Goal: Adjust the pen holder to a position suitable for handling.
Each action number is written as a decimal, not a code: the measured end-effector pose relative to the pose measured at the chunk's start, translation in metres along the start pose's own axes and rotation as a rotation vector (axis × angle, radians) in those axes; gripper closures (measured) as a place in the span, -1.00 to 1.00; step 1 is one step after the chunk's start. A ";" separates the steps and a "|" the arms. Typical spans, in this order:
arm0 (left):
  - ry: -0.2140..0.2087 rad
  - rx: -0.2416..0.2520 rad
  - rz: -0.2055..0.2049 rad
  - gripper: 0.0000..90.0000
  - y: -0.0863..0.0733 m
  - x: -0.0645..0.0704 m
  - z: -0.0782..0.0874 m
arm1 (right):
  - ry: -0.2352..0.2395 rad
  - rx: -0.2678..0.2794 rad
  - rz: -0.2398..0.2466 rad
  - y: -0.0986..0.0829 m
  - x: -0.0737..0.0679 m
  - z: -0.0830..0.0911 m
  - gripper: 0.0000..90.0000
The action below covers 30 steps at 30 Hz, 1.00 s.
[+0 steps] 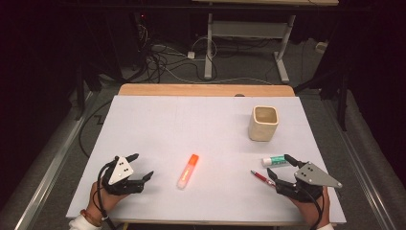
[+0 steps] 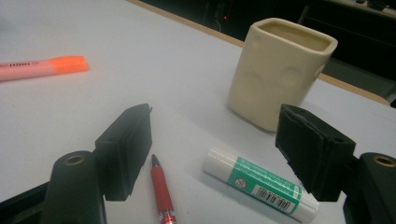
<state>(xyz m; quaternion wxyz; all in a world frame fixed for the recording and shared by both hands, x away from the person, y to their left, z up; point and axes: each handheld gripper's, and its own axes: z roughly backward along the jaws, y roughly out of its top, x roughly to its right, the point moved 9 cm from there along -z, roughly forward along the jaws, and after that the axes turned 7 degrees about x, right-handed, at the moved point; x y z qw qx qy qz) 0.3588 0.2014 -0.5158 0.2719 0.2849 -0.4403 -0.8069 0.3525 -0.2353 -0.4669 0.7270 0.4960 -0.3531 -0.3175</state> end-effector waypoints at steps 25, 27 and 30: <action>-0.021 -0.031 -0.004 -0.54 -0.006 0.002 0.000 | 0.035 -0.065 -0.003 0.011 -0.002 -0.016 -0.34; -0.023 -0.034 -0.006 -0.54 -0.007 0.002 0.000 | 0.048 -0.074 0.011 0.017 -0.002 -0.019 -0.33; -0.025 -0.036 -0.004 -0.54 -0.007 0.002 0.000 | 0.057 -0.081 0.025 0.024 -0.001 -0.022 -0.32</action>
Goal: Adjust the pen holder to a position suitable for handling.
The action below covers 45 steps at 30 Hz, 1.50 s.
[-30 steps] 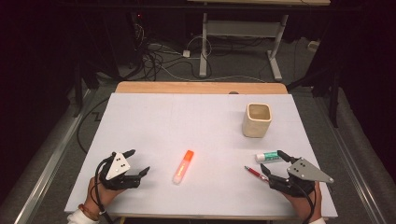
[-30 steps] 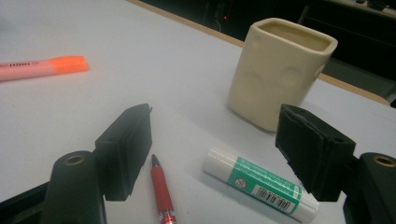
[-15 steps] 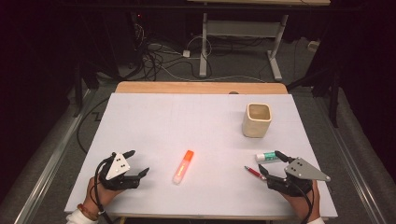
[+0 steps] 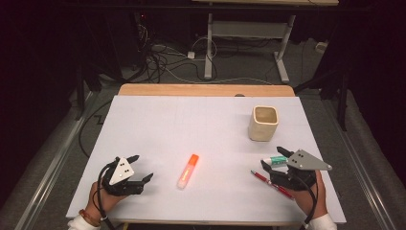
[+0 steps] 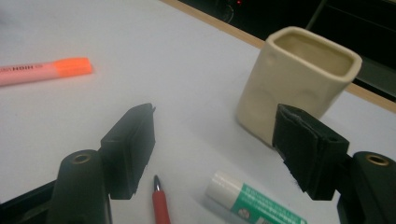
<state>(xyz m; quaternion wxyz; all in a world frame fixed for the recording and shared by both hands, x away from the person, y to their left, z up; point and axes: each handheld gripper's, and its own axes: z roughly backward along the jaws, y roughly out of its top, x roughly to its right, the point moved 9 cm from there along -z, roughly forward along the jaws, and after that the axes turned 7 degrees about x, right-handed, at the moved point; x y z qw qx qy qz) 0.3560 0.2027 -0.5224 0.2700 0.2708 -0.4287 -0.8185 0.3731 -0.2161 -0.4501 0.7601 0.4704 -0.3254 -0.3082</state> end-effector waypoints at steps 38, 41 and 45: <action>-0.012 -0.027 -0.022 -0.54 -0.004 0.002 -0.002 | 0.111 -0.363 0.042 0.055 0.071 -0.113 -0.12; -0.016 -0.030 -0.039 -0.54 -0.004 0.002 -0.003 | 0.135 -0.447 0.028 0.045 0.073 -0.123 -0.02; -0.021 -0.034 -0.044 -0.54 -0.005 0.003 -0.003 | 0.177 -0.522 0.039 0.034 0.074 -0.125 0.11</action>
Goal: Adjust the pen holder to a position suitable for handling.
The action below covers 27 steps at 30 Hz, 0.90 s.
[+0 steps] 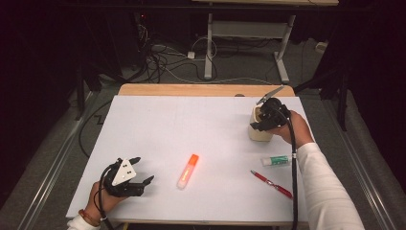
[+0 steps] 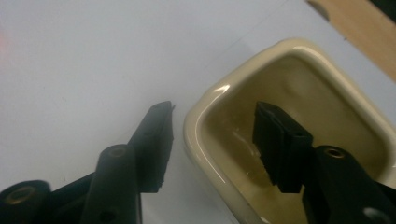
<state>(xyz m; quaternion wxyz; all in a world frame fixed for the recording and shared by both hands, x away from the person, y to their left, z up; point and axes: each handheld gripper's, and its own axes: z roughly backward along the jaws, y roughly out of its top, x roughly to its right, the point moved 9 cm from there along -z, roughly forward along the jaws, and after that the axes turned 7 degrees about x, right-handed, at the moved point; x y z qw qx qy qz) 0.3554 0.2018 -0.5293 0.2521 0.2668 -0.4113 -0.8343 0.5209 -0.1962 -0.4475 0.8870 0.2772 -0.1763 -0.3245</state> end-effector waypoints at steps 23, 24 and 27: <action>-0.017 -0.036 -0.015 -0.54 -0.005 0.001 -0.008 | 0.190 -0.119 0.123 -0.004 -0.002 -0.010 0.69; -0.018 -0.037 -0.016 -0.54 -0.005 0.001 -0.008 | 0.190 -0.119 0.123 -0.004 -0.002 -0.010 0.69; -0.019 -0.034 -0.015 -0.54 -0.005 0.002 -0.008 | 0.196 -0.111 0.130 0.001 -0.011 -0.013 0.69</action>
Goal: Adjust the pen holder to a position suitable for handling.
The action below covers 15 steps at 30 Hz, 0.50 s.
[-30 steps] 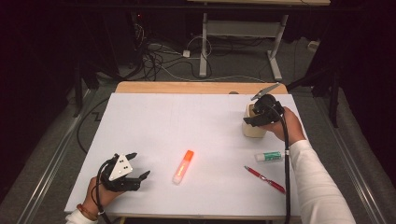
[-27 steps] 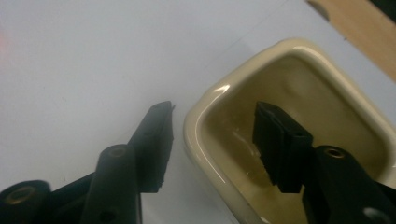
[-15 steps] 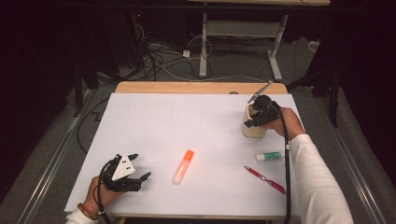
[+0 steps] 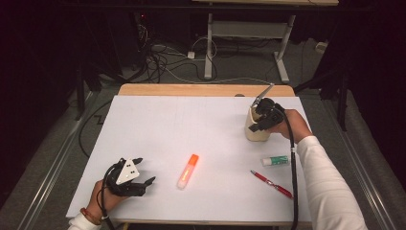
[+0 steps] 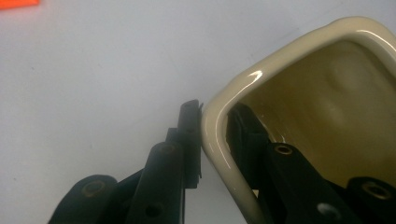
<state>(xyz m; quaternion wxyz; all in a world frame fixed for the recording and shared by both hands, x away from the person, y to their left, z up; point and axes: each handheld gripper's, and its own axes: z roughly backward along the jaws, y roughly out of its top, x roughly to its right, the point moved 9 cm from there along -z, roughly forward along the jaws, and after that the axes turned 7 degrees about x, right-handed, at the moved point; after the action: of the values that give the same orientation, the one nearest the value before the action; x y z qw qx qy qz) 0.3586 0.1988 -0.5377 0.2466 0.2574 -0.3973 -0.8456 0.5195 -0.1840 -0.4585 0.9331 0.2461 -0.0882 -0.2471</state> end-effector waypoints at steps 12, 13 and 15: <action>0.003 0.009 0.003 -0.55 0.001 0.000 0.001 | 0.029 0.027 0.024 0.044 -0.053 -0.024 0.69; 0.001 0.007 0.000 -0.55 0.001 0.000 0.002 | 0.028 0.028 0.019 0.047 -0.057 -0.026 0.69; 0.000 0.007 -0.005 -0.55 0.002 0.001 0.002 | 0.027 0.032 0.017 0.054 -0.062 -0.029 0.69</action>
<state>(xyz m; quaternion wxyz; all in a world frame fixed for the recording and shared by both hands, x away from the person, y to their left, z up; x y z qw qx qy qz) 0.3572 0.1985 -0.5355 0.2435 0.2593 -0.3995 -0.8449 0.4970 -0.1003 -0.4591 0.9322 0.2634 -0.0814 -0.2345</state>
